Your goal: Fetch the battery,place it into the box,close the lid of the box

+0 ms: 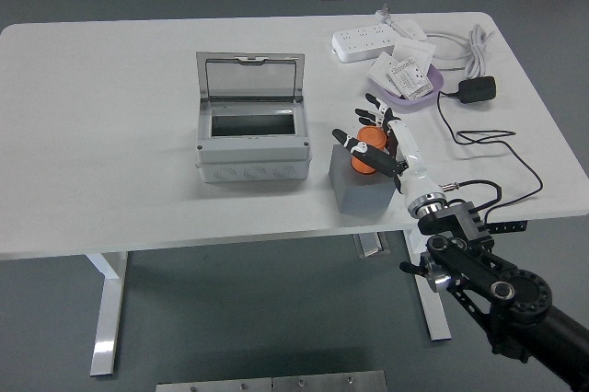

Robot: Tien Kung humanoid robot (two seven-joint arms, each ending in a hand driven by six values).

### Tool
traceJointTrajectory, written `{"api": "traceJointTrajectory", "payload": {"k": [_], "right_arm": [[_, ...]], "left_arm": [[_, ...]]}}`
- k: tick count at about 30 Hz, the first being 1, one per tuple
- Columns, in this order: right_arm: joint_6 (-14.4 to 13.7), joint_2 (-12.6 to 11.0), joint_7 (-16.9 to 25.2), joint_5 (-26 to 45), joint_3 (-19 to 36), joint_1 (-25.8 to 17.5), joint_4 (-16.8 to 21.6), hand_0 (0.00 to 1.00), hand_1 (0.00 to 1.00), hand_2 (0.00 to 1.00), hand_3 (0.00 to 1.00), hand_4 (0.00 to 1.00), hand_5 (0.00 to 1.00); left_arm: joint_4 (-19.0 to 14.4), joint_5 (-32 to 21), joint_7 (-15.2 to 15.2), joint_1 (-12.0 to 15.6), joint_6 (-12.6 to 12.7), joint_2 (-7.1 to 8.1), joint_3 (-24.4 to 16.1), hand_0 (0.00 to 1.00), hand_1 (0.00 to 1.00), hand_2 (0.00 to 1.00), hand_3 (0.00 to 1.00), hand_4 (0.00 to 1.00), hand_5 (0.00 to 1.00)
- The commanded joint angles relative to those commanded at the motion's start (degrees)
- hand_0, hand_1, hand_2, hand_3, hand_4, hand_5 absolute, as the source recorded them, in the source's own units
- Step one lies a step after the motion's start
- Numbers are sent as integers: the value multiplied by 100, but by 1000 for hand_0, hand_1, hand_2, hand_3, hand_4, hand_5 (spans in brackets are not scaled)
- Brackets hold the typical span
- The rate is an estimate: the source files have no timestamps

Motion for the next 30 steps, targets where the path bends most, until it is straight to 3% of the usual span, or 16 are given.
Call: {"api": "traceJointTrajectory", "payload": {"k": [4, 5, 10, 11, 30], "right_arm": [[-13, 6, 12, -1, -24, -1, -19, 892, 865, 833, 952, 998, 406], [-13, 9, 15, 4, -33, -1, -27, 853, 819, 760, 887, 889, 235], [-10, 29, 59, 81, -77, -2, -67, 853, 819, 760, 887, 889, 235], [-8, 35, 78, 114, -83, 0, -75, 789, 752, 704, 802, 771, 166], [58, 67, 74, 256, -206, 41, -180, 741, 731, 698, 782, 739, 142]], "left_arm": [[0, 10, -2, -6, 2, -2, -11, 654, 729, 678, 778, 634, 259], [0, 8, -3, -8, 2, -2, -8, 653, 729, 677, 782, 633, 250], [0, 16, -8, -20, 4, -7, -3, 653, 729, 677, 782, 633, 250], [0, 19, -7, -22, 5, -10, -4, 647, 729, 678, 783, 633, 249], [0, 62, -38, -47, 21, -17, 4, 638, 733, 676, 781, 630, 245]]}}
